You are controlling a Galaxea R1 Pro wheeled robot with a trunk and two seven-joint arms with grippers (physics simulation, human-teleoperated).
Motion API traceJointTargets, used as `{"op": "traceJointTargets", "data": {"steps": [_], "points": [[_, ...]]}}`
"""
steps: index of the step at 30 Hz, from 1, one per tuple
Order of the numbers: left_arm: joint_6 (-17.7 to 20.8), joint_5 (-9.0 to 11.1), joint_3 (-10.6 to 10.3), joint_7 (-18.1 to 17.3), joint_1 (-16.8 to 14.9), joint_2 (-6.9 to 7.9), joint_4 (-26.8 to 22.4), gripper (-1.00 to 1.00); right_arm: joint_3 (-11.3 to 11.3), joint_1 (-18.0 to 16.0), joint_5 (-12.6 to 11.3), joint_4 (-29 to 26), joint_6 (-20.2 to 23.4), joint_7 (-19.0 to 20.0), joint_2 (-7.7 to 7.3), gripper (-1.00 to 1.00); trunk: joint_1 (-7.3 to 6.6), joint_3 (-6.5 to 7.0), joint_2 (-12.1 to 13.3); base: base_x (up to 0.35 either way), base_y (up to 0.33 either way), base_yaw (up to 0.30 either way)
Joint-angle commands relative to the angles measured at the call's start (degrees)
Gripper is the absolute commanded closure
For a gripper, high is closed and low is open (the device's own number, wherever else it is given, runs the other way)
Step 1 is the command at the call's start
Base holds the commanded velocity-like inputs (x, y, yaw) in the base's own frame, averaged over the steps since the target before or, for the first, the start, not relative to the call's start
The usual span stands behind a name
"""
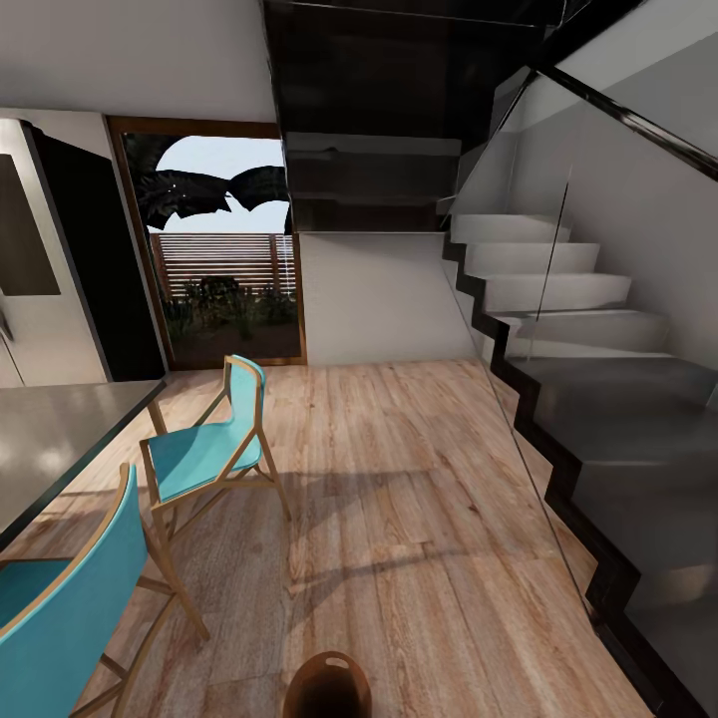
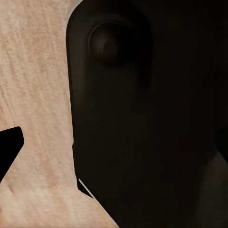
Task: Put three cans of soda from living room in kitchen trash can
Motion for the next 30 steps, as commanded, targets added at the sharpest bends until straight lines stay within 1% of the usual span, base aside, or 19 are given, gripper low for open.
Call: {"op": "traceJointTargets", "data": {"steps": [1,30], "points": [[0.0,0.0,0.0,0.0,0.0,0.00,0.0,-1.00,0.0,0.0,0.0,0.0,0.0,0.0,0.00,-1.00,0.00,0.00,0.0,0.000,0.000,0.000],[0.0,0.0,0.0,0.0,0.0,0.00,0.0,-1.00,0.0,0.0,0.0,0.0,0.0,0.0,0.00,-1.00,0.00,0.00,0.0,0.000,0.000,0.000]]}}
